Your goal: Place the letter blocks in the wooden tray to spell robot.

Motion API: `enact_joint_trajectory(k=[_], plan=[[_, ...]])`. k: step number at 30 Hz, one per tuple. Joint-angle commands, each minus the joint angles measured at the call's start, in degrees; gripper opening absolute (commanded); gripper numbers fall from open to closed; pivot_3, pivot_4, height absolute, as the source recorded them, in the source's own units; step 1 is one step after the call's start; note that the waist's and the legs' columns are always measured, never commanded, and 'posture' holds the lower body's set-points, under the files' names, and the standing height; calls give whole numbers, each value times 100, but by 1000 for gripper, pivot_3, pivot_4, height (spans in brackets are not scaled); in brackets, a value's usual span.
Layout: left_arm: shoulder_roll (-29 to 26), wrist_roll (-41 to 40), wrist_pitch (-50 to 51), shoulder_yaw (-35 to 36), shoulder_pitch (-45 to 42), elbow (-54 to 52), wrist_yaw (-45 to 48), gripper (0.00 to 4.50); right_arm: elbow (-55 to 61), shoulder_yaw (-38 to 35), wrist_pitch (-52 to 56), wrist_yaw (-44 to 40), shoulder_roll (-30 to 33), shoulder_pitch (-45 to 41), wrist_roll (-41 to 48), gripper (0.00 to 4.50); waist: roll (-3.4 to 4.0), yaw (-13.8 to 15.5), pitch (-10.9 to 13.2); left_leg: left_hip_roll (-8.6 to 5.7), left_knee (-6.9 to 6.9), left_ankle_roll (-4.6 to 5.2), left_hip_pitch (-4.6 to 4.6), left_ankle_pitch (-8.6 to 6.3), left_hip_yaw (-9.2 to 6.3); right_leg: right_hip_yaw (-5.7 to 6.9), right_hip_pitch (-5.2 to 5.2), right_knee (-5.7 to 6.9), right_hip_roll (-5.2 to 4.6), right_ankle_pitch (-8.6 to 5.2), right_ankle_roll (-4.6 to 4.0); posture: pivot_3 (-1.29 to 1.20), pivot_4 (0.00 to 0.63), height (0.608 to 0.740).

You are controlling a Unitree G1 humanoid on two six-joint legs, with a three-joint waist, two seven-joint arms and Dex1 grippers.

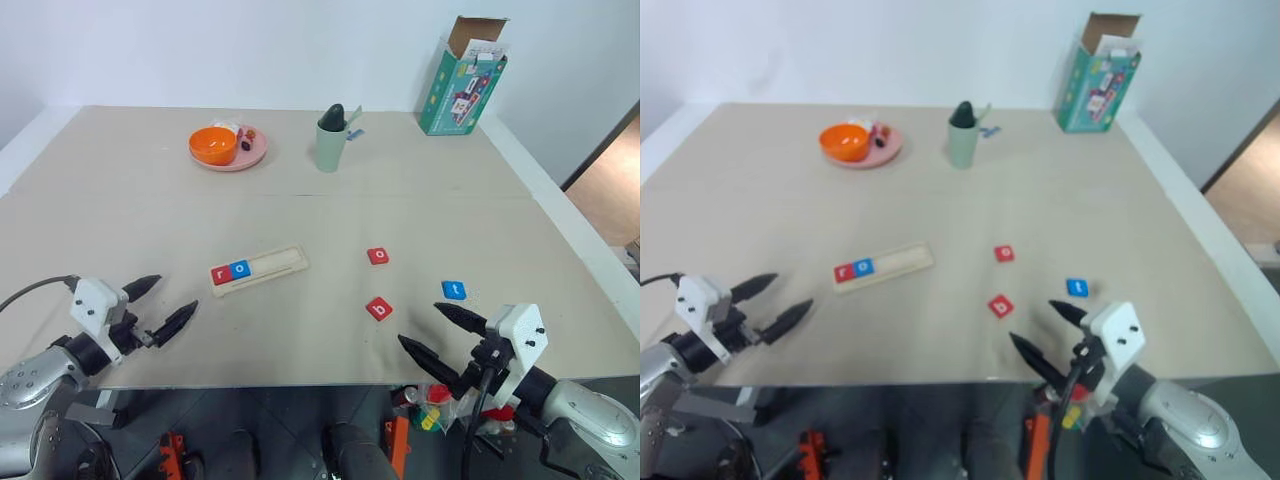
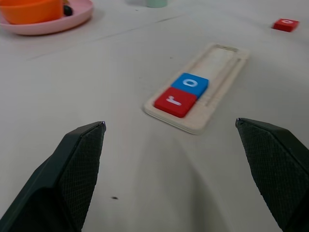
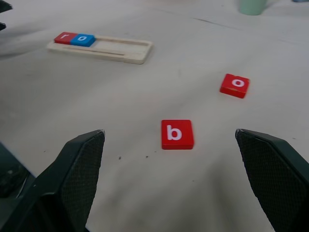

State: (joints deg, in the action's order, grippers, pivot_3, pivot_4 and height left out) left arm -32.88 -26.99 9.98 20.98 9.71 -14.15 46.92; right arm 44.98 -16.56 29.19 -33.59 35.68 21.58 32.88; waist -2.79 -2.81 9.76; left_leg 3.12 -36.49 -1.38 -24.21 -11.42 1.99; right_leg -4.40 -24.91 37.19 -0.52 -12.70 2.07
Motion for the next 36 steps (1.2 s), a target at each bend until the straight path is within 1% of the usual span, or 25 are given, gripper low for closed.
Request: enact_joint_trajectory(k=[1,3,4,5,9,11,13,15,18,20,24,27,31,32,36], plan=[[-97,-26,-240,37,14,56,209,4500,219,-61,-35,-119,104,-104,141,4472,0,9,0,1,0,0,0,0,0,0,0,0,0,0,0,0,150,740],[-118,7,-308,22,-66,177,278,4500,108,-19,63,-216,202,-408,325,4472,1,6,-1,1,0,1,0,1,0,0,0,0,0,0,0,0,150,740],[-170,40,-341,-27,-130,260,365,4500,3,56,166,-278,263,-698,453,4472,1,0,-1,1,-1,1,1,1,1,0,0,0,1,2,-2,0,150,740],[-234,87,-377,-85,-196,345,464,4500,-194,236,262,-348,297,-1185,540,4472,-1,-2,-1,3,-2,2,2,1,2,-2,-1,0,5,3,-2,0,150,740],[-579,338,-586,-393,-633,829,886,4500,-836,805,416,-700,348,-2433,583,4472,-4,5,-3,13,-8,4,5,2,-1,-2,0,0,20,12,-10,0,150,740],[-697,342,-597,-492,-963,1083,1047,4500,-1338,1156,425,-1035,334,-3093,528,4472,-3,11,-2,18,-7,6,7,4,-1,-1,-2,1,28,19,-22,0,150,740],[-885,367,-380,-783,-1794,1510,1311,4500,-2284,1754,38,-1829,291,-4021,168,4472,-1,22,0,22,-7,18,4,12,-1,2,1,2,31,21,-22,0,150,740],[-1002,375,-172,-1015,-2341,1813,1550,4500,-2907,2125,-332,-2356,262,-4522,-134,4472,-3,29,-1,22,-8,27,-10,20,-1,5,-6,2,33,25,-18,0,150,740],[-1102,538,-28,-1391,-2992,2215,1844,4500,-3694,2469,-887,-2836,98,-4980,-507,4472,-3,28,-1,22,-4,27,-10,20,4,4,-3,2,33,25,-6,0,150,740],[-1135,618,153,-1628,-3414,2389,2001,4500,-4217,2626,-1223,-3081,-48,-5266,-738,4472,-2,28,-1,21,0,30,-16,14,4,1,-9,5,35,35,35,0,150,740],[-1103,664,531,-1953,-3993,2629,2227,4500,-4905,2740,-1720,-3301,-304,-5581,-1057,4472,-1,29,0,20,1,33,-41,8,-10,1,-32,24,46,43,17,0,150,740],[-1052,835,583,-2212,-4207,2824,2364,4500,-5133,2738,-1897,-3338,-442,-5635,-1178,4472,-1,28,0,20,0,38,-44,3,-26,10,-39,48,49,30,6,0,150,740],[-950,1141,510,-2511,-4544,3214,2373,4500,-5118,2689,-1952,-3223,-580,-5597,-1232,4472,0,28,1,20,-6,38,-40,3,-32,12,-39,72,53,23,-1,0,150,740],[-936,1170,528,-2560,-4595,3248,2394,4500,-5092,2694,-1955,-3206,-599,-5577,-1247,4472,0,28,1,20,-10,27,-32,10,-40,19,-38,93,56,8,10,0,150,740],[-819,1557,129,-2815,-4820,3595,2410,4500,-5020,2674,-2001,-3146,-685,-5500,-1340,4472,0,25,1,23,-15,20,-20,24,-44,19,-32,102,62,13,11,0,150,740]])
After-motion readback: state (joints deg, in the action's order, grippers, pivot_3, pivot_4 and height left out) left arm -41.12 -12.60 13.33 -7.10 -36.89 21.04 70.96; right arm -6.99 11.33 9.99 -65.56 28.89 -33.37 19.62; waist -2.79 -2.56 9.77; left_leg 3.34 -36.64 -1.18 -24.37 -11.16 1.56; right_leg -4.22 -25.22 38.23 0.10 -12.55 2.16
